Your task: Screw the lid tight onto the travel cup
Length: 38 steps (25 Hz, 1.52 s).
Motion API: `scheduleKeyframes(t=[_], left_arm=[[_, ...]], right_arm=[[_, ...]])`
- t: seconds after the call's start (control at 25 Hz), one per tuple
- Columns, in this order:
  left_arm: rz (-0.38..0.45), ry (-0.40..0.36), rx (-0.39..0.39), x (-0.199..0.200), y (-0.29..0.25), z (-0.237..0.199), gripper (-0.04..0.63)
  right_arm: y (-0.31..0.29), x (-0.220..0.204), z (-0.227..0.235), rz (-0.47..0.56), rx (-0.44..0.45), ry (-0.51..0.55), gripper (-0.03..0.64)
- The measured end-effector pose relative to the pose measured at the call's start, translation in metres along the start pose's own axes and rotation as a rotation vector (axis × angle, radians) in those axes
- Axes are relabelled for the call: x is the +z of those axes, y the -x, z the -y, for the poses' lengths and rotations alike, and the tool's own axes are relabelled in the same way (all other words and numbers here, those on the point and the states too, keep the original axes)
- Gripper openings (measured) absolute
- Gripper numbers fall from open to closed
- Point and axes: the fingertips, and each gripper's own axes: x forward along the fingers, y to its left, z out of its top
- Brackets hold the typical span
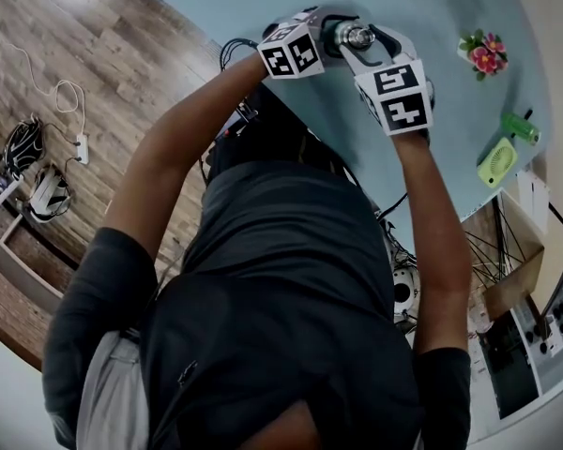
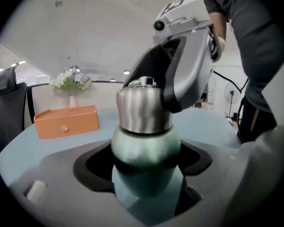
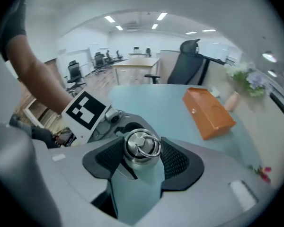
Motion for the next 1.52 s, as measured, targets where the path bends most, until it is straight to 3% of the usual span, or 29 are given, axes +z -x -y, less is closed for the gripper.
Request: scheduleKeyframes(t=[0.08, 0.2, 0.72, 0.84, 1.0, 1.12, 1.28, 1.4, 1.52], left_arm=[[0.004, -0.002, 0.007, 0.0, 0.0, -0.001, 0.43], [0.001, -0.005, 0.003, 0.0, -0.001, 0.0, 0.43], [-0.001, -0.002, -0.008, 0.0, -0.004, 0.001, 0.428], [-0.002, -0.001, -0.008, 0.0, -0.005, 0.0, 0.43], [-0.003, -0.003, -0.01, 0.0, -0.007, 0.0, 0.43], [0.001, -0.003, -0.012, -0.001, -0.007, -0.001, 0.429], [0.004, -0.002, -0.012, 0.0, -0.007, -0.001, 0.43], [0.005, 0.0, -0.012, 0.0, -0.009, -0.002, 0.429], [0.005, 0.0, -0.014, -0.001, -0.008, -0.002, 0.43]], right_arm=[[0.001, -0.001, 0.001, 0.022, -0.078, -0.089, 0.241], [0.003, -0.005, 0.003, 0.035, -0.108, -0.146, 0.239], [0.003, -0.007, 0.005, 0.023, -0.103, -0.135, 0.239], [0.002, -0.007, 0.006, 0.015, -0.062, -0.104, 0.241], [0.009, 0.0, 0.003, 0.01, 0.082, 0.087, 0.242], [0.015, 0.005, -0.002, -0.039, 0.214, 0.352, 0.242], [0.013, -0.009, -0.008, -0.198, 0.358, 0.724, 0.242], [0.004, -0.014, -0.011, -0.263, 0.422, 0.866, 0.242], [-0.005, -0.02, -0.013, -0.3, 0.452, 0.935, 0.241]])
